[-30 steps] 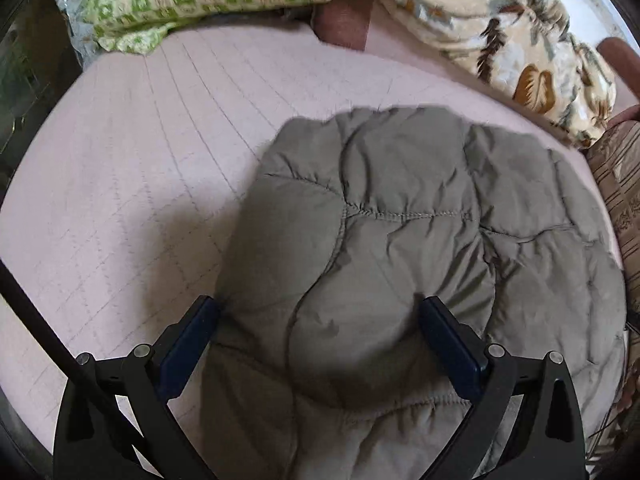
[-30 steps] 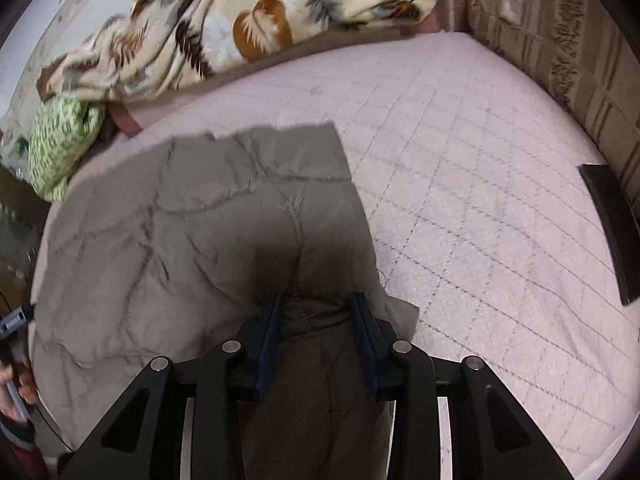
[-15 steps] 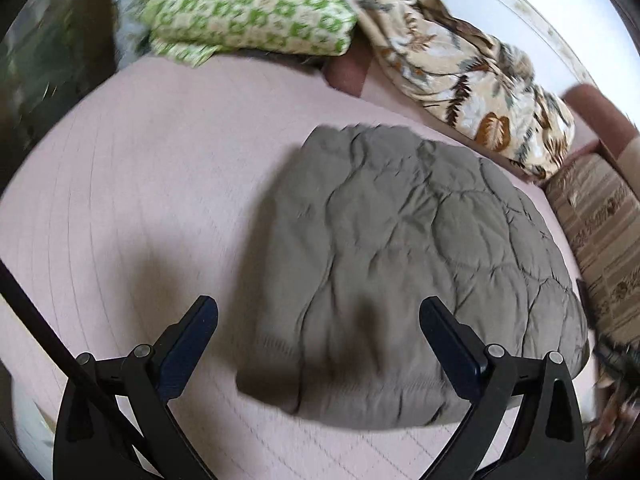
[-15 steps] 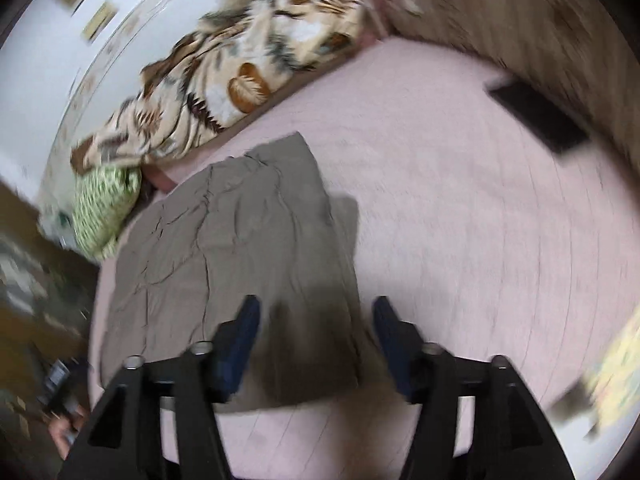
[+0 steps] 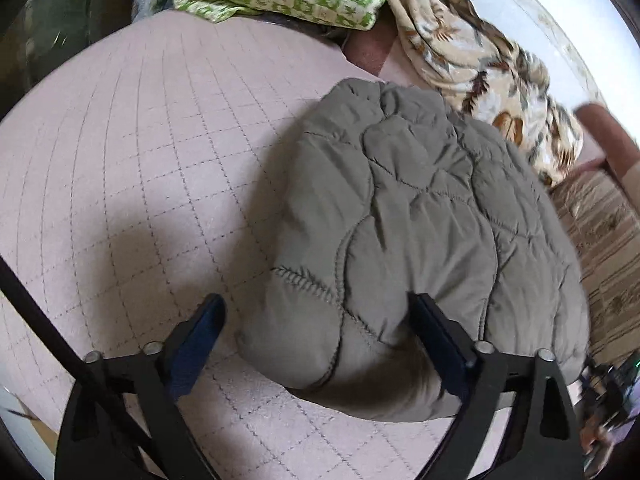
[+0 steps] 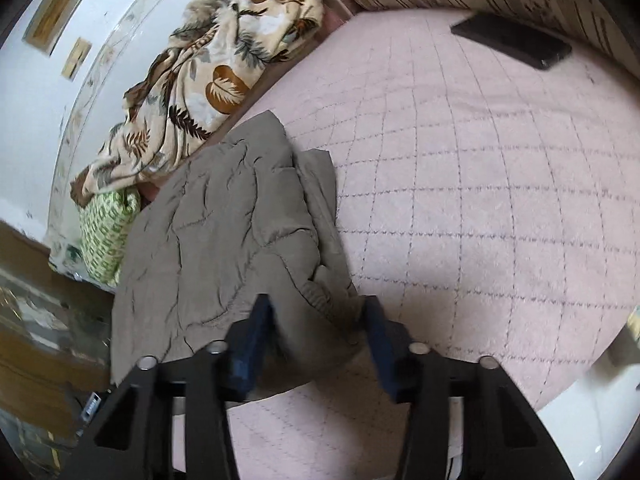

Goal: Fold large clothes

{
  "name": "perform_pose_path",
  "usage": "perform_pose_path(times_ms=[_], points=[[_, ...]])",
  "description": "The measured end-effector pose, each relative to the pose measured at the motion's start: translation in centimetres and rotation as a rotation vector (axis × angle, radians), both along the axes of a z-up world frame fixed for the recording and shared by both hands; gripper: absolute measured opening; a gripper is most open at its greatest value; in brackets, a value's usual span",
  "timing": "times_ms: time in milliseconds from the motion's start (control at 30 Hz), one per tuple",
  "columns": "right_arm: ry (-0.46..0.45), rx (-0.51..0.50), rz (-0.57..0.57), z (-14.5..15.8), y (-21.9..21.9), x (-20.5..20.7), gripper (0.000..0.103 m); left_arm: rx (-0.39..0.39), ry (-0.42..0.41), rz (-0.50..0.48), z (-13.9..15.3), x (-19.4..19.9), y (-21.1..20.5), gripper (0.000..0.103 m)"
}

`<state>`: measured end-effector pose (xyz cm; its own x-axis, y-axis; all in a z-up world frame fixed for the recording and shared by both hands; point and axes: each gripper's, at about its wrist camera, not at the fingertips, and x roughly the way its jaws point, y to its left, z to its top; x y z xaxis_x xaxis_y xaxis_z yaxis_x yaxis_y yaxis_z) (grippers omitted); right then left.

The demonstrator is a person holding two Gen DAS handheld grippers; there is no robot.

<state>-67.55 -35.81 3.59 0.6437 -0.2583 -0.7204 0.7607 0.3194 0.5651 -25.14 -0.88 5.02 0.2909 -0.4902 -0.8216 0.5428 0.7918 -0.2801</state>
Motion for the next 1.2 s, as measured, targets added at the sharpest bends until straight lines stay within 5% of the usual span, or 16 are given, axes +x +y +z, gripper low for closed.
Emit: perform_pose_path(times_ms=[133,333,567,733,933,1200], points=[[0.137,-0.073,0.033,-0.1,0.3,1.4,0.043,0.078,-0.049,-0.026,-0.5,-0.4,-1.0,0.092],[0.152,-0.067,0.021,-0.4,-0.2,0.8,0.053,0.019,0.0,-0.01,-0.5,0.3,0.3,0.093],[0.151,-0.397,-0.018,5.3,4.6,0.2,0.055,-0.057,-0.276,0.046,4.5,-3.4,2.9,0.093],[0.159,-0.567,0.124,6.6,8.3,4.7,0.055,-0.092,-0.367,-0.049,5.9,-7.1,0.3,0.093],[0.209,-0.595,0.258,4.8,10.4,9.5,0.055,-0.002,-0.382,-0.194,4.2,-10.3,-5.4,0.093],[0.334,-0.513,0.304,1.4,10.3,12.7,0.058,0.134,-0.369,-0.206,1.2,-10.2,-8.4,0.096]])
